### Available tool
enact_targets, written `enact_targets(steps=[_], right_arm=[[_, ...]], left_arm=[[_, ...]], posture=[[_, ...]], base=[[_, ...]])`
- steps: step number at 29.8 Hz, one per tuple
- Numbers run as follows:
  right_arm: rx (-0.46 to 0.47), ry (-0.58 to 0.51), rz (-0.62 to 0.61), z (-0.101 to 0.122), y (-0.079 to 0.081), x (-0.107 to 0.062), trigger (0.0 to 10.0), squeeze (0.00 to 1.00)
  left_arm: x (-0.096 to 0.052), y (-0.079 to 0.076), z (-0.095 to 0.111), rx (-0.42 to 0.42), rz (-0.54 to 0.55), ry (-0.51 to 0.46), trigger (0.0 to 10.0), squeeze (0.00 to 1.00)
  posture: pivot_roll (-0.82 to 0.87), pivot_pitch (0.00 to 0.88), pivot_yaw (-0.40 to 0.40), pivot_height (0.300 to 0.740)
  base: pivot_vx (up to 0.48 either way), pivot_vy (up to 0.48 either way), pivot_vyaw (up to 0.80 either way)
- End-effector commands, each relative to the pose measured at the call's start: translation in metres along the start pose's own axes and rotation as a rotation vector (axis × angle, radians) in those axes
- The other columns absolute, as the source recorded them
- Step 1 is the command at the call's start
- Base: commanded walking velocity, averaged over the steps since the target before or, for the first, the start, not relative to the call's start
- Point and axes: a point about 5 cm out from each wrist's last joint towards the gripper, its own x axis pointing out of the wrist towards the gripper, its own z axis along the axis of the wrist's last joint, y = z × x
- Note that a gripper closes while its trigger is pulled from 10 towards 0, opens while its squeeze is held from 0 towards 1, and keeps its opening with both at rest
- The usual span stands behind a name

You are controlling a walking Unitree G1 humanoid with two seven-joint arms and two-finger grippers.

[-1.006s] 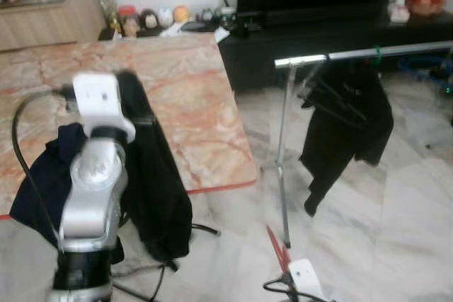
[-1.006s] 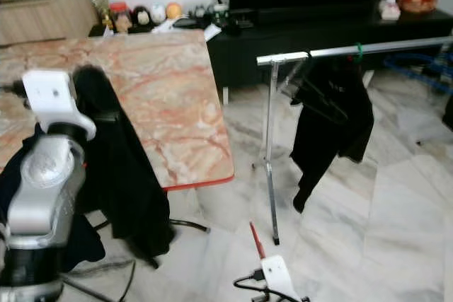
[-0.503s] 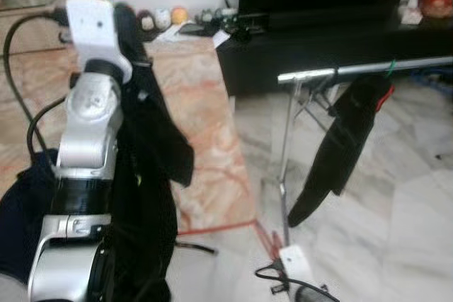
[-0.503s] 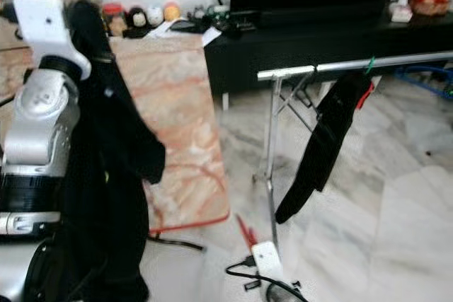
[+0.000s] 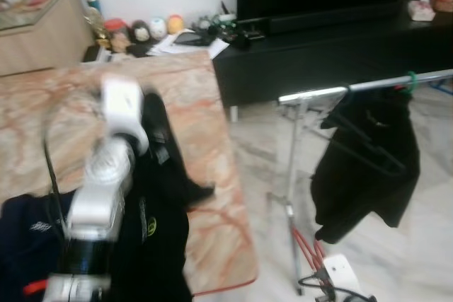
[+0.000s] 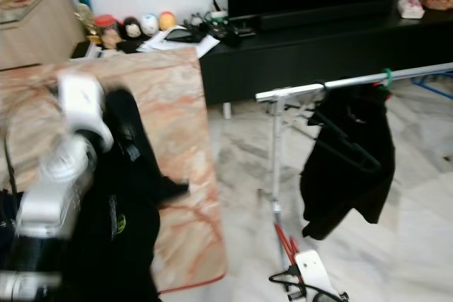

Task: Hang hanger

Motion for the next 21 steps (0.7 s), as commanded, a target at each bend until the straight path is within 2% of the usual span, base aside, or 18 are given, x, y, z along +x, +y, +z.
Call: enact_targets(steps=[1,2,5,9,12,15,16,17,18,19,21], right_arm=[[-0.006,-0.005,0.026,0.001,0.007,0.001,10.0,0.0],[-0.004,0.001,0.017,-0.002,-0.001,-0.001,10.0,0.0],[-0.002,0.002,0.012,-0.003,-0.008,-0.002,10.0,0.0],[-0.017,-0.011,0.031,0.004,0.007,0.001,10.0,0.0],[-0.021,-0.013,0.031,0.005,0.008,0.002,10.0,0.0],[-0.023,-0.012,0.032,0.005,0.008,0.002,10.0,0.0],[-0.023,-0.012,0.032,0.004,0.007,0.002,10.0,0.0],[-0.025,-0.011,0.033,0.004,0.007,0.002,10.0,0.0],[-0.025,-0.01,0.033,0.004,0.007,0.002,10.0,0.0],[-0.027,-0.009,0.032,0.004,0.008,0.001,10.0,0.0],[-0.027,-0.009,0.032,0.004,0.008,0.001,10.0,0.0]], left_arm=[[-0.01,0.009,0.006,0.003,0.039,-0.01,10.0,0.0],[-0.016,0.008,0.003,-0.009,0.036,0.001,10.0,0.0],[-0.029,0.006,-0.002,-0.018,0.047,0.029,10.0,0.0],[-0.045,0.003,-0.006,-0.038,0.072,0.057,10.0,0.0],[-0.054,0.002,-0.01,-0.037,0.089,0.099,10.0,0.0],[-0.055,0.002,-0.011,-0.04,0.094,0.103,10.0,0.0],[-0.055,0.002,-0.011,-0.041,0.092,0.105,10.0,0.05],[-0.055,0.0,-0.011,-0.039,0.086,0.109,10.0,0.27],[-0.055,-0.001,-0.011,-0.038,0.081,0.113,10.0,0.27],[-0.056,-0.004,-0.011,-0.044,0.061,0.119,10.0,0.99],[-0.056,-0.006,-0.012,-0.045,0.046,0.123,10.0,1.0]], posture=[[0.04,0.0,0.035,0.74],[0.04,0.0,0.038,0.74],[0.03,0.0,0.04,0.74],[0.03,0.0,0.04,0.74],[0.04,0.0,0.042,0.74],[0.03,0.0,0.043,0.74],[0.03,0.0,0.043,0.74],[0.03,0.0,0.044,0.74],[0.03,0.0,0.044,0.74],[0.03,0.0,0.046,0.74],[0.03,0.0,0.046,0.74]], base=[[0.0,0.0,0.0],[0.0,0.0,0.0],[0.0,0.0,0.0],[0.0,0.0,0.0],[0.0,0.0,0.0],[0.0,0.0,0.0],[0.0,0.0,0.0],[0.0,0.0,0.0],[0.0,0.0,0.0],[0.0,0.0,0.0],[0.0,0.0,0.0]])
